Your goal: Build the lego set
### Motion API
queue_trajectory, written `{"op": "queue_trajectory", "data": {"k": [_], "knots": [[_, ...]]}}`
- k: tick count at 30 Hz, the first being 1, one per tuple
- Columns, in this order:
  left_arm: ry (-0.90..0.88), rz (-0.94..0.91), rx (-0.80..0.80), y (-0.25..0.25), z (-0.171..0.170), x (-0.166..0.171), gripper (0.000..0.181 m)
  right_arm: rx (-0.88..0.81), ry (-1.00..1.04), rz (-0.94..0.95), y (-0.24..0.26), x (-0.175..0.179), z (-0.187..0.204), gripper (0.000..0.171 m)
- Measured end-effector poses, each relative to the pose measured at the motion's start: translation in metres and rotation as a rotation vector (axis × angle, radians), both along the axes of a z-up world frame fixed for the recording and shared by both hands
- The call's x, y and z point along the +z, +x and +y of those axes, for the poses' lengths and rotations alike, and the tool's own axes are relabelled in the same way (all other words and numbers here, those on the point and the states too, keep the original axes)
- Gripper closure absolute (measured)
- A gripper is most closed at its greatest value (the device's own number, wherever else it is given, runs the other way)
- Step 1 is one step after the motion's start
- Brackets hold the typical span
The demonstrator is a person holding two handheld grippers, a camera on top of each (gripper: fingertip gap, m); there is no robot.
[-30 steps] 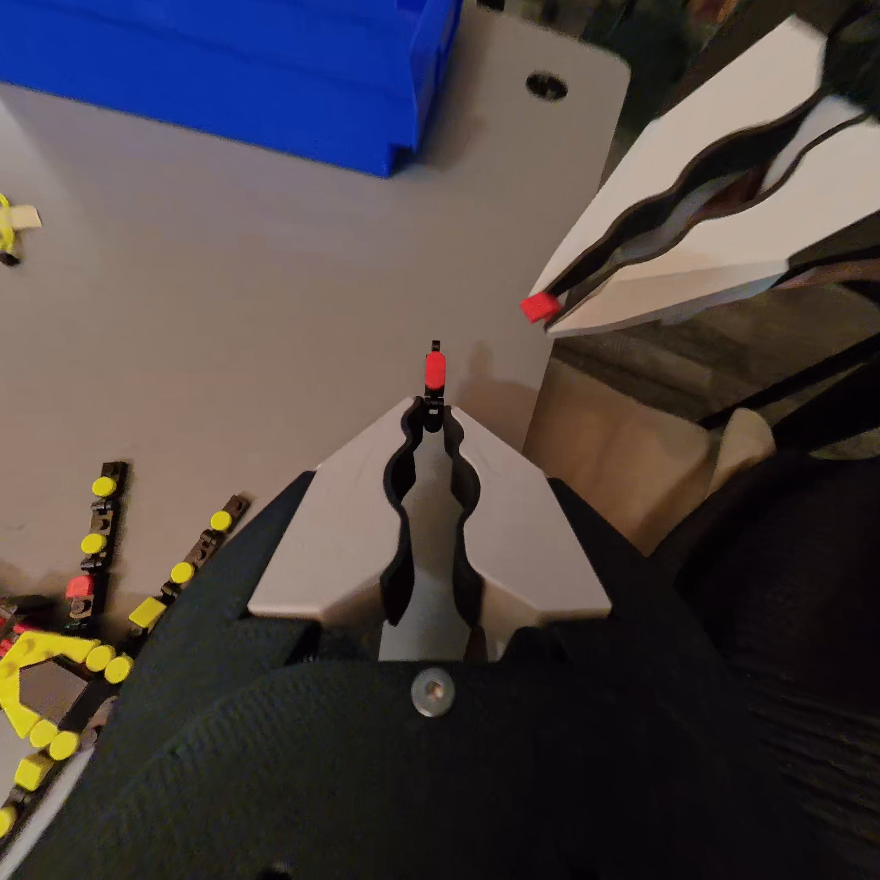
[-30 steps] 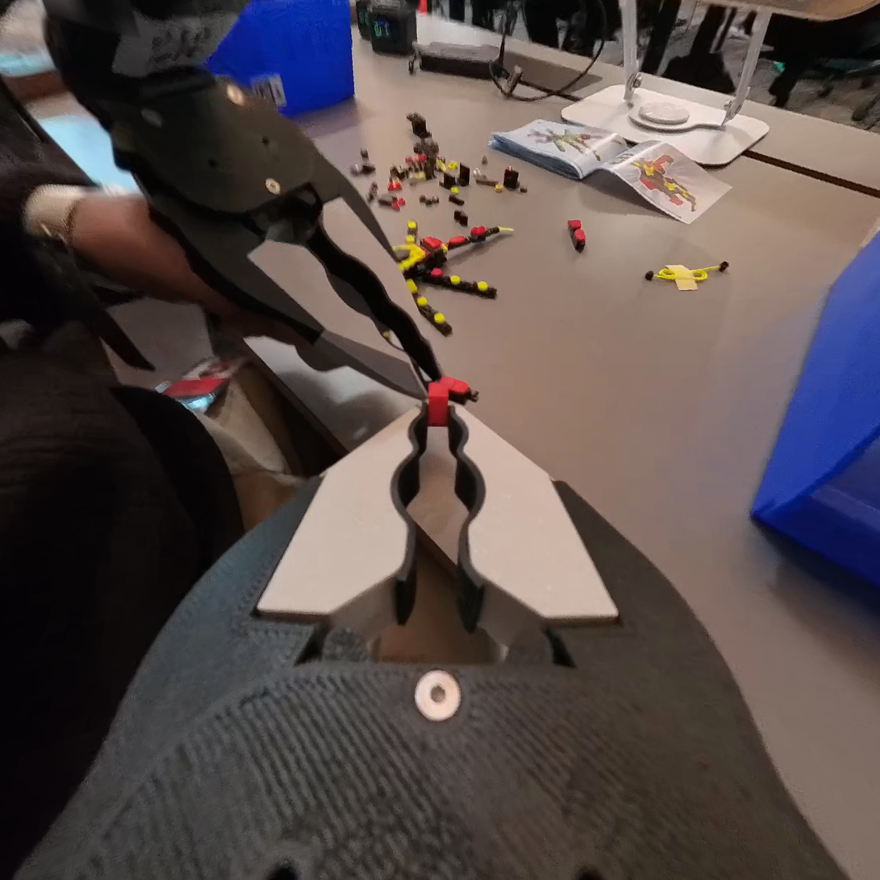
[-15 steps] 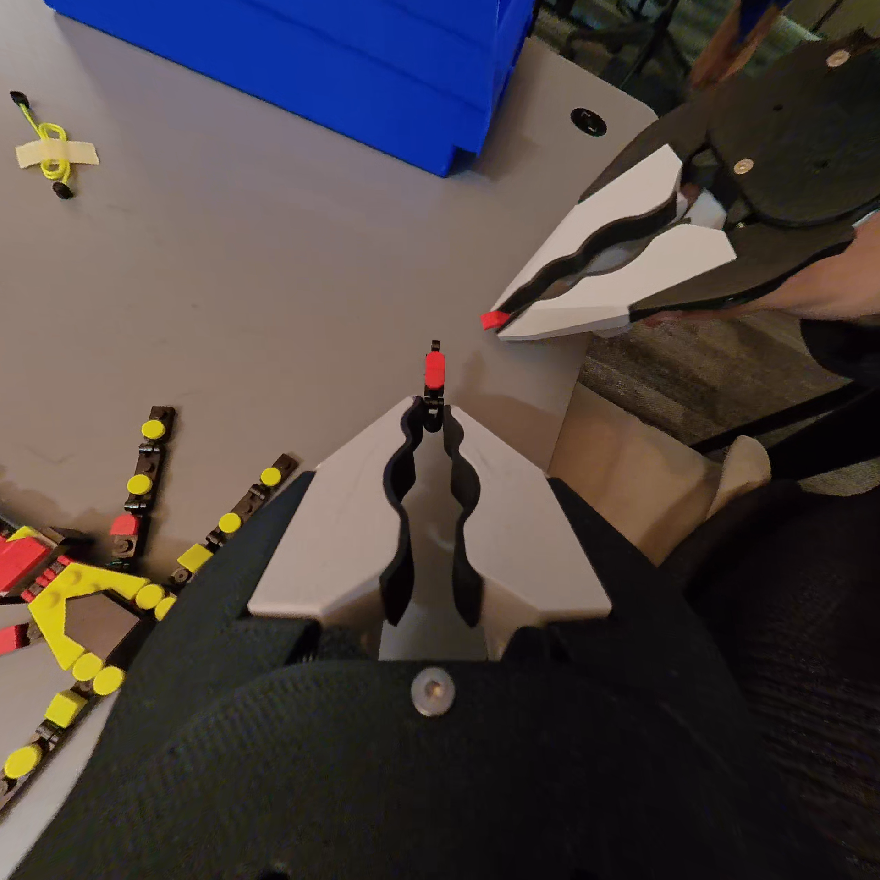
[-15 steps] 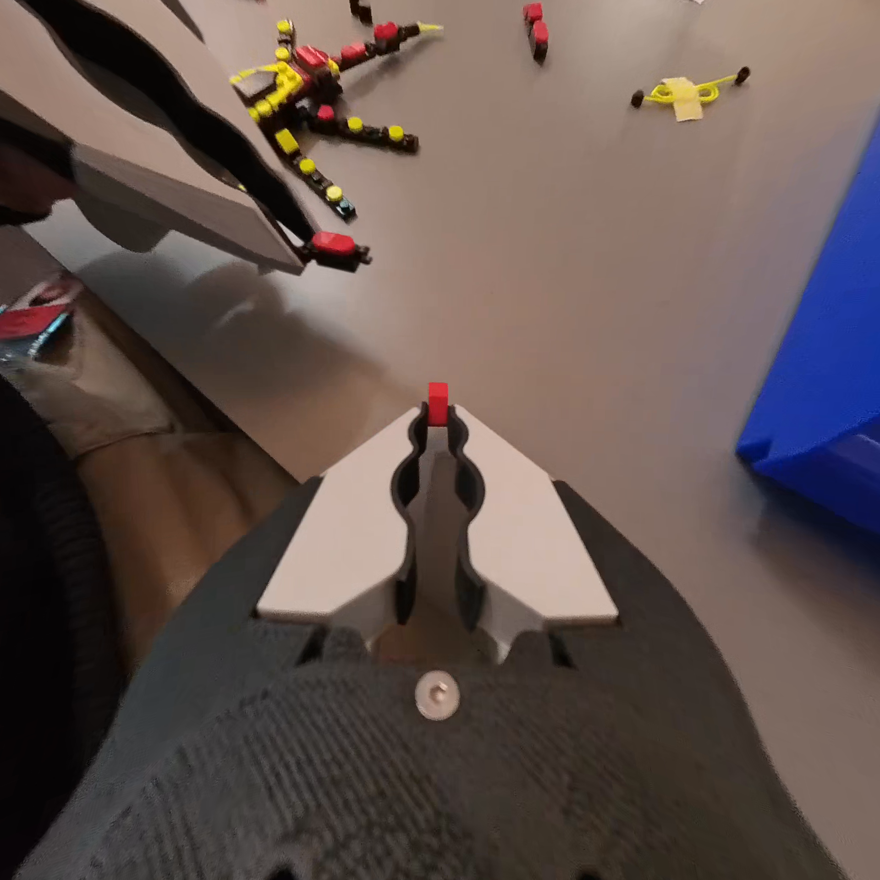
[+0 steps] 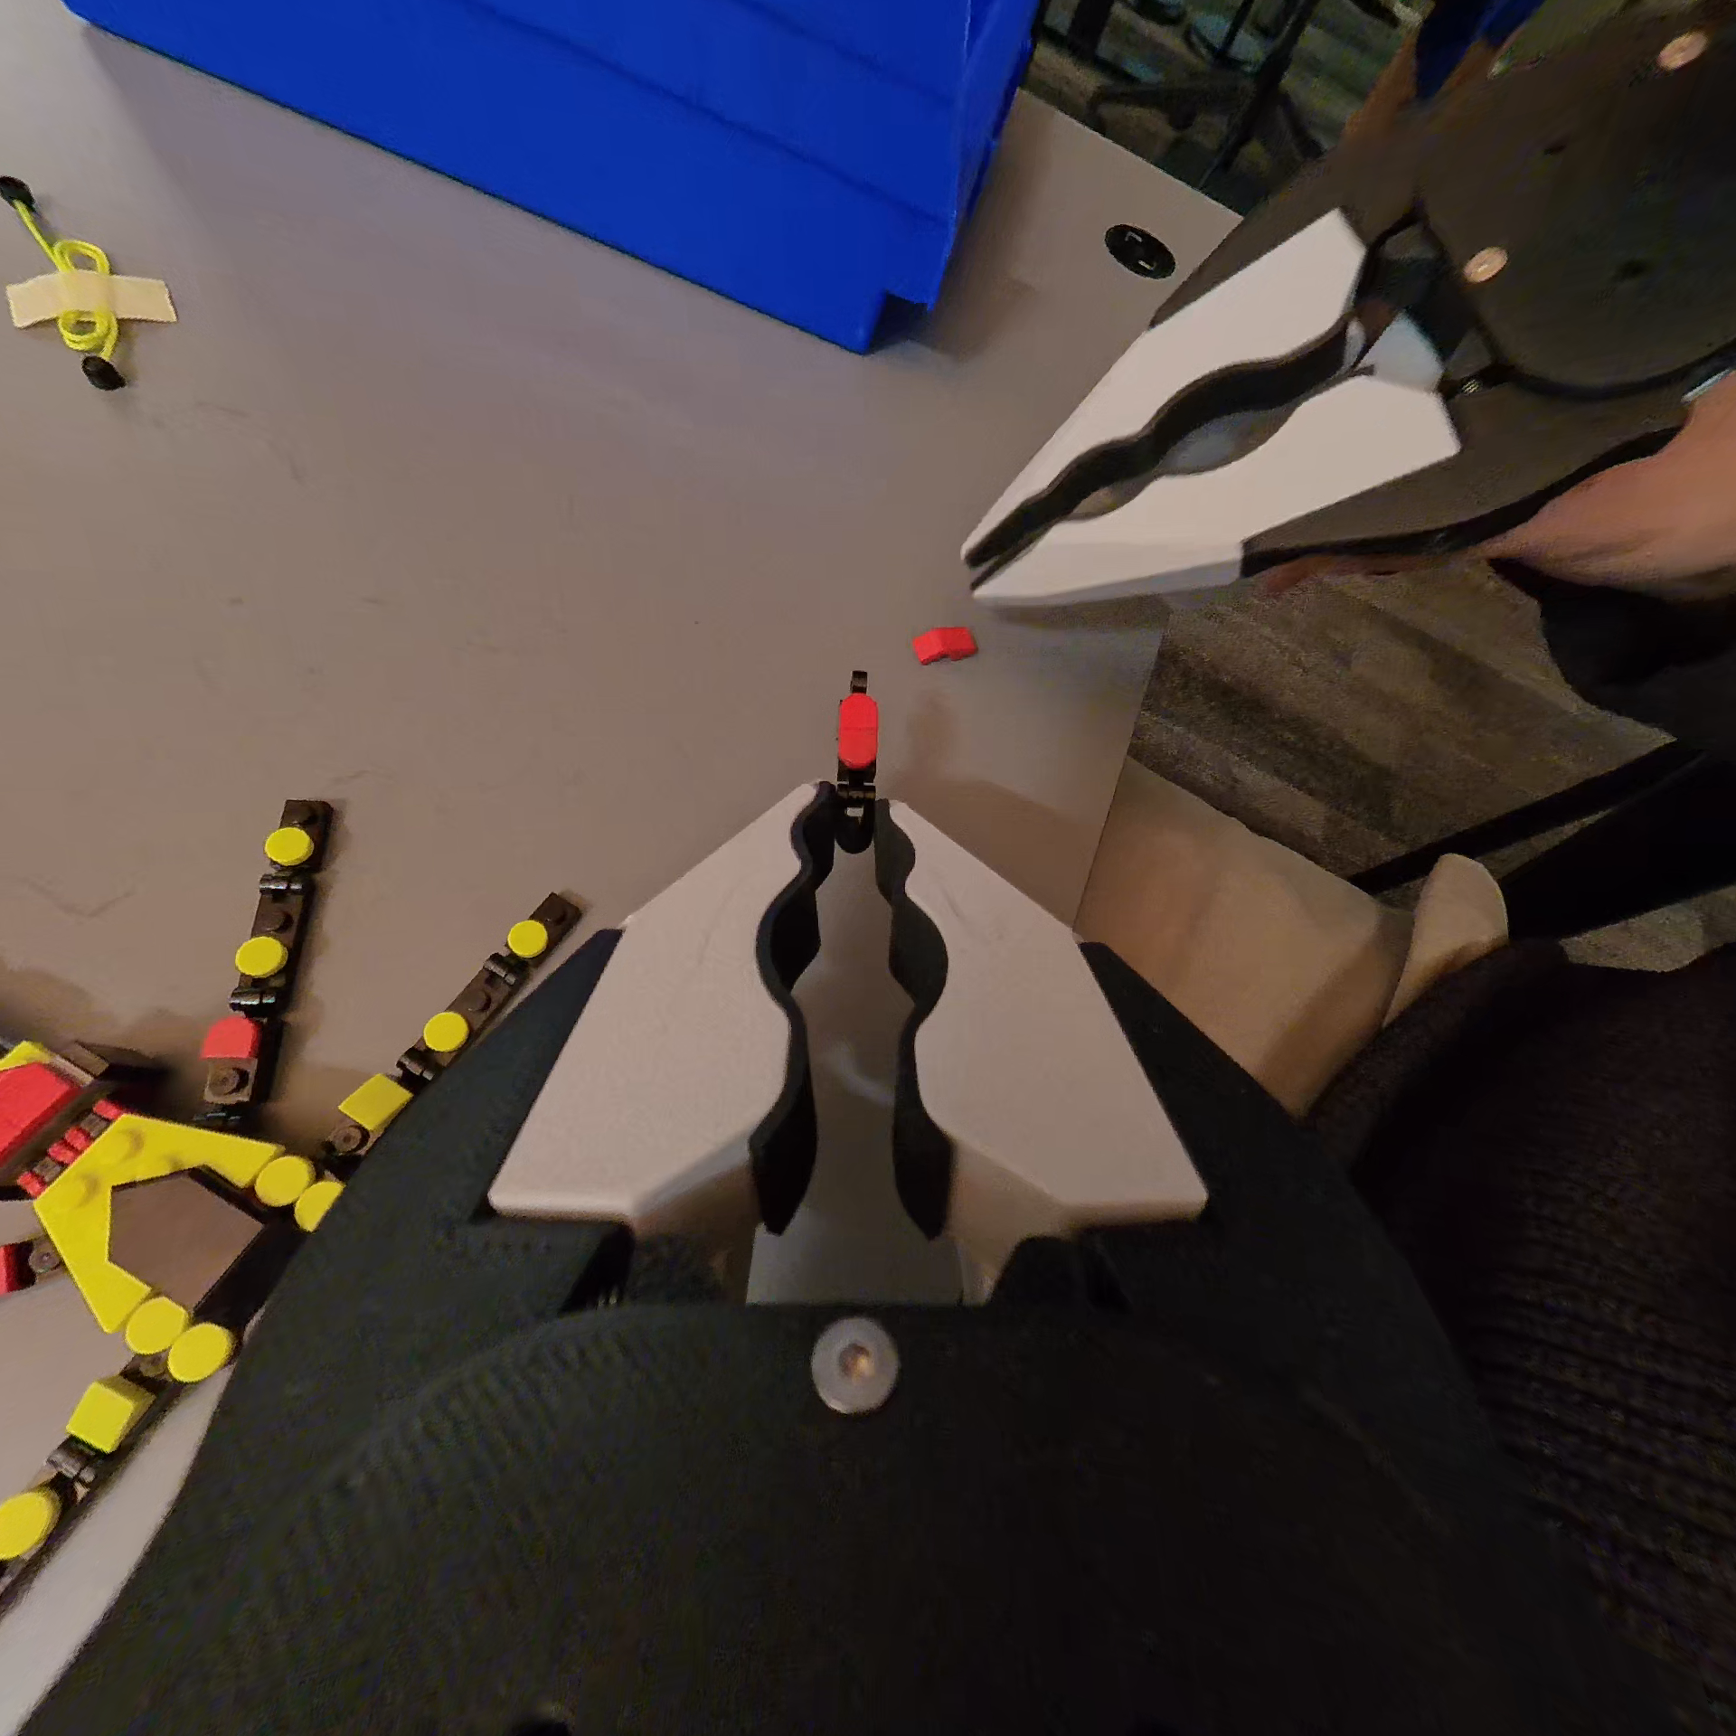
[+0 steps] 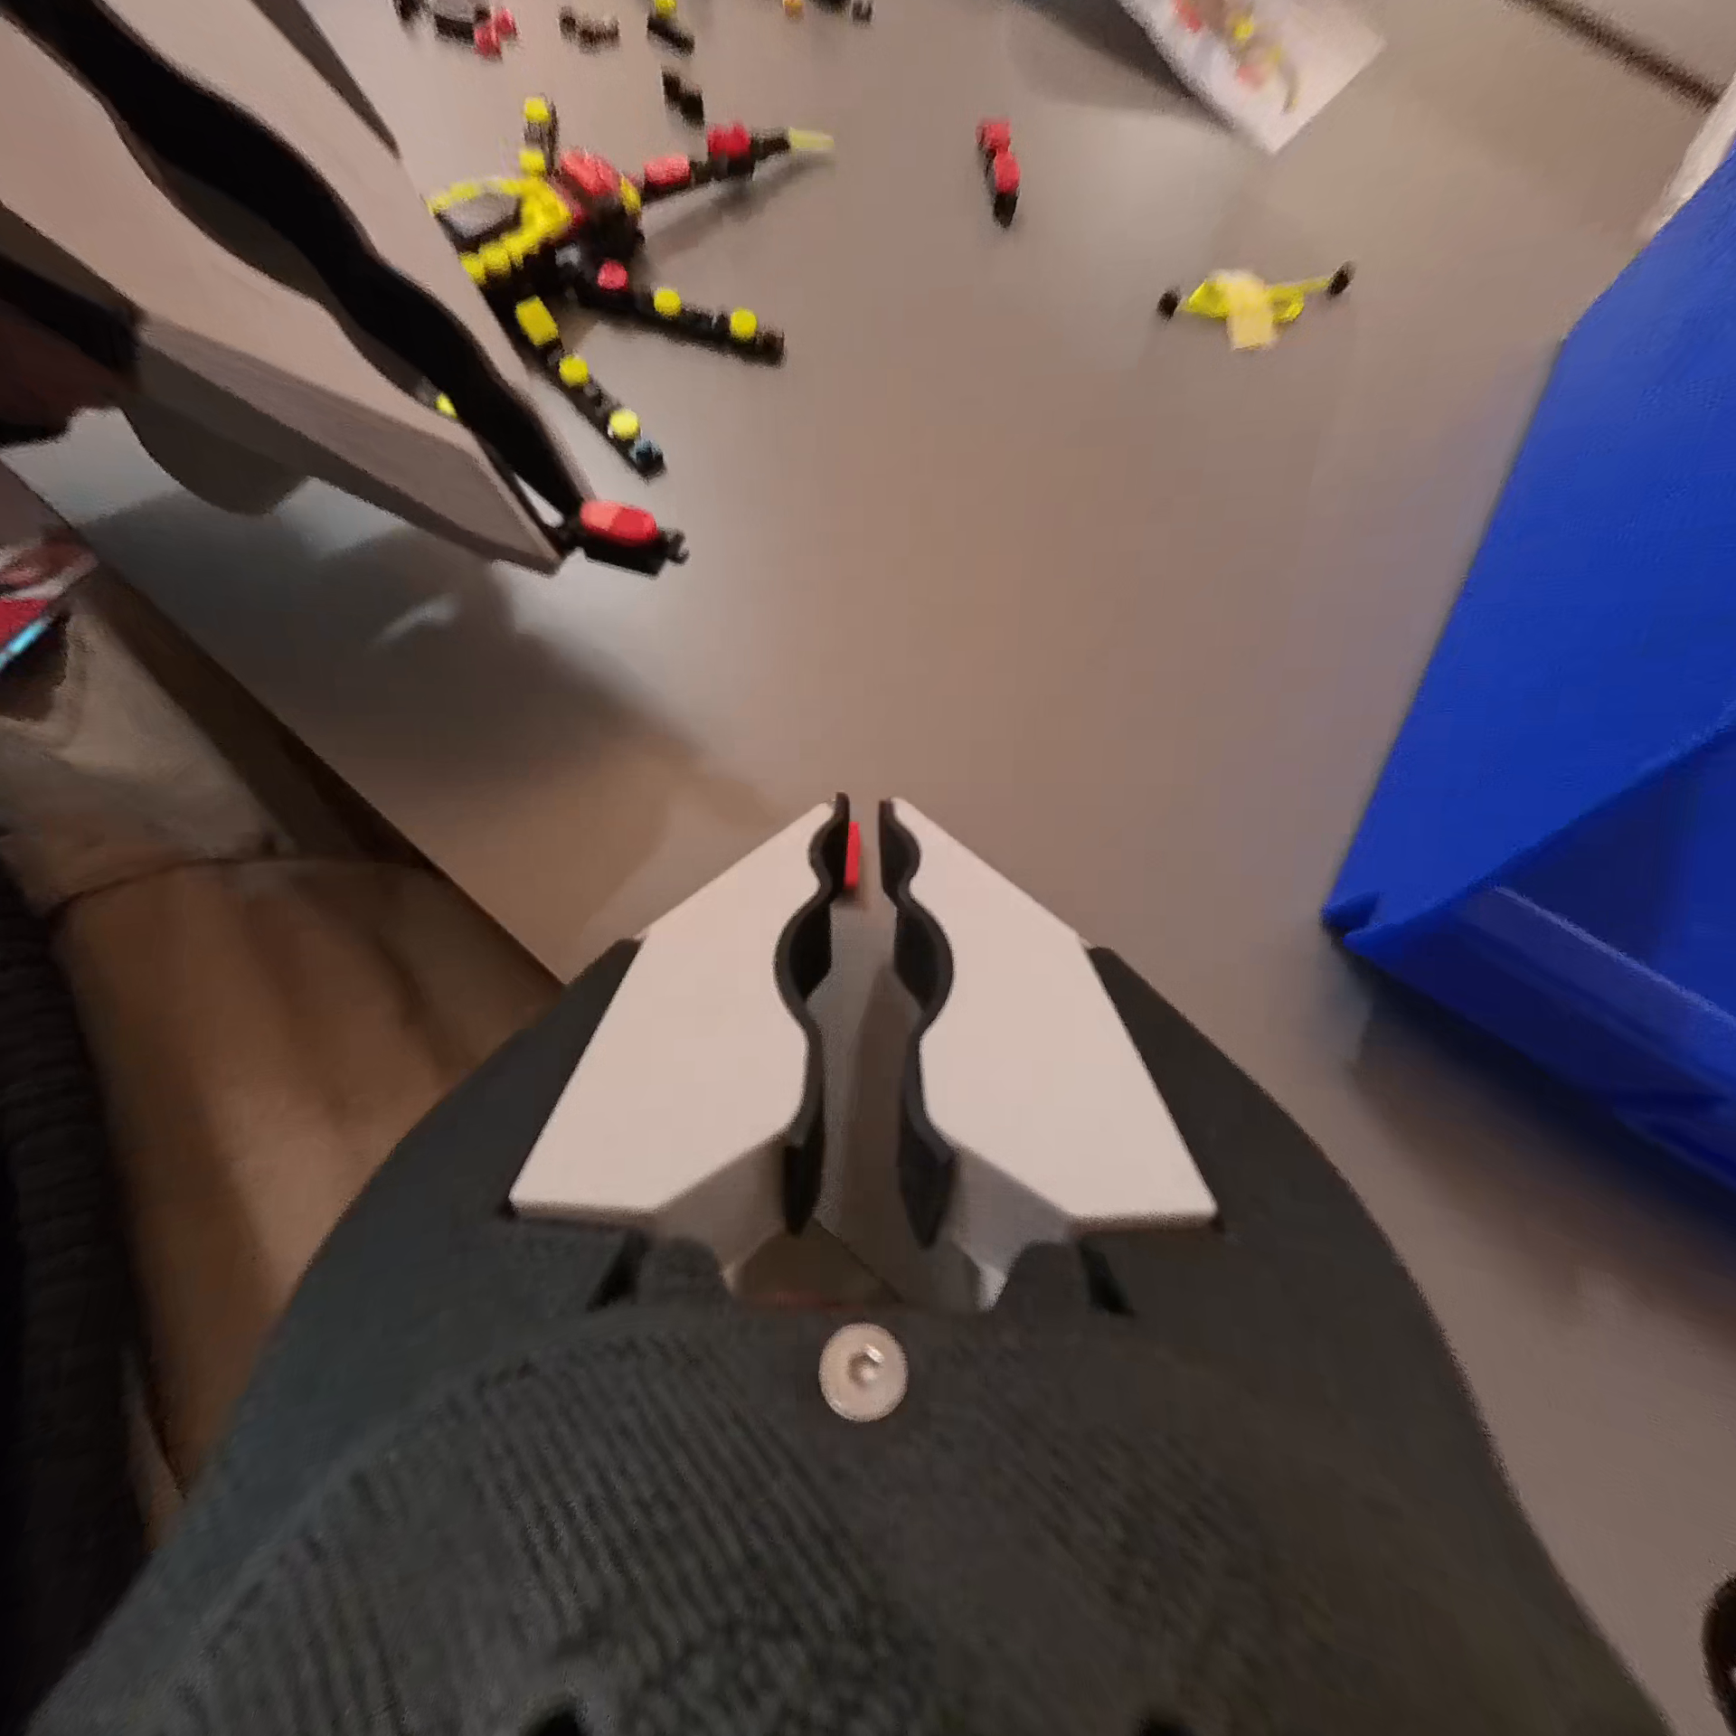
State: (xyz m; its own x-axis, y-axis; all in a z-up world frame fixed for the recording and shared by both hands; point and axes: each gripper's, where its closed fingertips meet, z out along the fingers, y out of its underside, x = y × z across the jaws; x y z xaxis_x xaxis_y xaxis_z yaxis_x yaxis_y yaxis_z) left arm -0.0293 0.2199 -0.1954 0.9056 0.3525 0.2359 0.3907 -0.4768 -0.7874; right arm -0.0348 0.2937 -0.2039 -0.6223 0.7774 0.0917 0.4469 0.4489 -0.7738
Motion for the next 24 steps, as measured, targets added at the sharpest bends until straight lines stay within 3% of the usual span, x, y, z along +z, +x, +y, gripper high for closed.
{"op": "queue_trajectory", "data": {"k": [5, 9, 13, 18, 22, 24], "knots": [[0.024, 0.024, -0.040, 0.006, 0.005, 0.004, 0.176, 0.002, -0.213, 0.059, 0.003, 0.031, -0.013, 0.157], [0.058, 0.059, -0.087, 0.015, 0.011, 0.010, 0.176, 0.060, -0.525, -0.077, 0.012, 0.044, -0.040, 0.132], [0.108, 0.117, -0.134, 0.022, 0.016, 0.021, 0.176, 0.054, -0.581, -0.160, 0.015, 0.036, -0.040, 0.122], [0.142, 0.187, -0.185, 0.031, 0.020, 0.030, 0.176, 0.094, -0.804, -0.291, 0.023, 0.048, -0.051, 0.129], [0.138, 0.238, -0.205, 0.035, 0.022, 0.032, 0.176, 0.147, -0.823, -0.319, 0.029, 0.049, -0.056, 0.158], [0.139, 0.236, -0.210, 0.037, 0.023, 0.031, 0.176, 0.159, -0.837, -0.329, 0.030, 0.051, -0.055, 0.160]]}}
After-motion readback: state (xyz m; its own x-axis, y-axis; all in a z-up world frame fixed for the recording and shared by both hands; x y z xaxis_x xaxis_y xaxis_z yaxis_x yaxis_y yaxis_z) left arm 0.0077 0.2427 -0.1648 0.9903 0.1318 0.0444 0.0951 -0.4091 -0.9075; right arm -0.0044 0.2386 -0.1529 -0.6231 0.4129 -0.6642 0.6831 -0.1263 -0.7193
